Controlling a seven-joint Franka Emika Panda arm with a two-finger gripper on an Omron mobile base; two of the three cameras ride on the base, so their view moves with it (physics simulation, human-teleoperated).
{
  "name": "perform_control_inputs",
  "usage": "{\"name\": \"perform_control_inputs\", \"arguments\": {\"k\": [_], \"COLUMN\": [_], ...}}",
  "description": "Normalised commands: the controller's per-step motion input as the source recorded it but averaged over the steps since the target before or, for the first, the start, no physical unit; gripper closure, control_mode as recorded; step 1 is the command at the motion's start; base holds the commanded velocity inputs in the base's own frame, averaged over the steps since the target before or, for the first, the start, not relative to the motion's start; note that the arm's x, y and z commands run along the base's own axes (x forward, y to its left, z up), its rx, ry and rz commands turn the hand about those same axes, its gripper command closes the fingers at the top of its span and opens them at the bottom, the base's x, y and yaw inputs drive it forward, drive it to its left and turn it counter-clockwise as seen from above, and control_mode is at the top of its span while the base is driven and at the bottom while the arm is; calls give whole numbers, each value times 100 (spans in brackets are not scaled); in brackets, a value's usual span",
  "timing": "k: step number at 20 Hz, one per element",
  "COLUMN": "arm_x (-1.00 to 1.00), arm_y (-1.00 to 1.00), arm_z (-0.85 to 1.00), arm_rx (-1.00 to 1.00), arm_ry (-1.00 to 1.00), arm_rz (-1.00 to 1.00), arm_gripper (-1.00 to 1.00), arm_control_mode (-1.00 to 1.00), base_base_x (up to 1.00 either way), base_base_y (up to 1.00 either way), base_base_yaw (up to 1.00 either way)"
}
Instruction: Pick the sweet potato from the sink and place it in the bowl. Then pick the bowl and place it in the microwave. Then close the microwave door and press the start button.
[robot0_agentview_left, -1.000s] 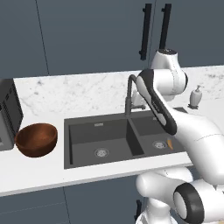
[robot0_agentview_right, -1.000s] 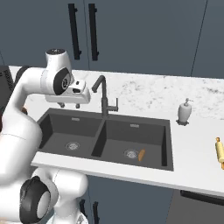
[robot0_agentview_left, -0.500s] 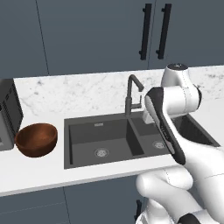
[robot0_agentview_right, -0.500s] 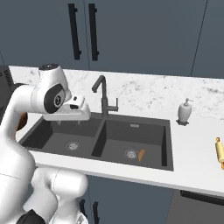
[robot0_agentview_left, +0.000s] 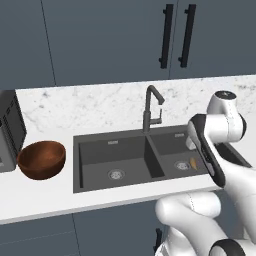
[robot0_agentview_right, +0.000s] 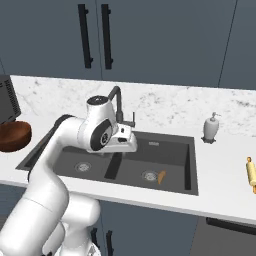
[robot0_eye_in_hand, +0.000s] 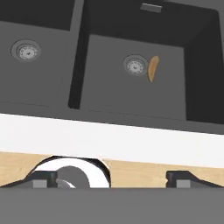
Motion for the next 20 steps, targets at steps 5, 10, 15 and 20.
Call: {"name": "perform_control_inputs", "arguments": {"k": [5, 10, 15, 20], "arm_x": [82, 80, 82, 68], "arm_y": [-84, -71, -44, -24], "arm_z": [-58, -69, -50, -25], "arm_rx": [2, 5, 0, 0], "arm_ry": [2, 0, 1, 1], "arm_rz": [0, 0, 0, 0], "arm_gripper": [-100, -100, -100, -100], "arm_control_mode": [-100, -100, -100, -100], "base_base_x": [0, 0, 0, 0], "base_base_y": [0, 0, 0, 0], "base_base_yaw": [0, 0, 0, 0]}}
